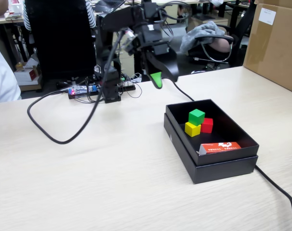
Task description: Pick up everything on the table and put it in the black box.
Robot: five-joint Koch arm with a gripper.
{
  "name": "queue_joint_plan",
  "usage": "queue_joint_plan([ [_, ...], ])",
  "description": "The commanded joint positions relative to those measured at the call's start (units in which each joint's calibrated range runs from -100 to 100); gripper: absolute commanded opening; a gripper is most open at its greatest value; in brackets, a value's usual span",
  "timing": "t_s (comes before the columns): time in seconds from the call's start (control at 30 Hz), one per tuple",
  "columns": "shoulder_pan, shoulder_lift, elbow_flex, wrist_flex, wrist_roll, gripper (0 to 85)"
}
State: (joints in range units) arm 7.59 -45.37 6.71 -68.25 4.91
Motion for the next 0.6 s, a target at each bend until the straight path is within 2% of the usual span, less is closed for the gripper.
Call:
queue_joint_plan([
  [0.0, -3.0, -12.2, -4.6, 9.6, -2.3, 48.1],
  [0.57, -7.9, -52.2, -55.6, 31.9, -2.2, 52.1],
])
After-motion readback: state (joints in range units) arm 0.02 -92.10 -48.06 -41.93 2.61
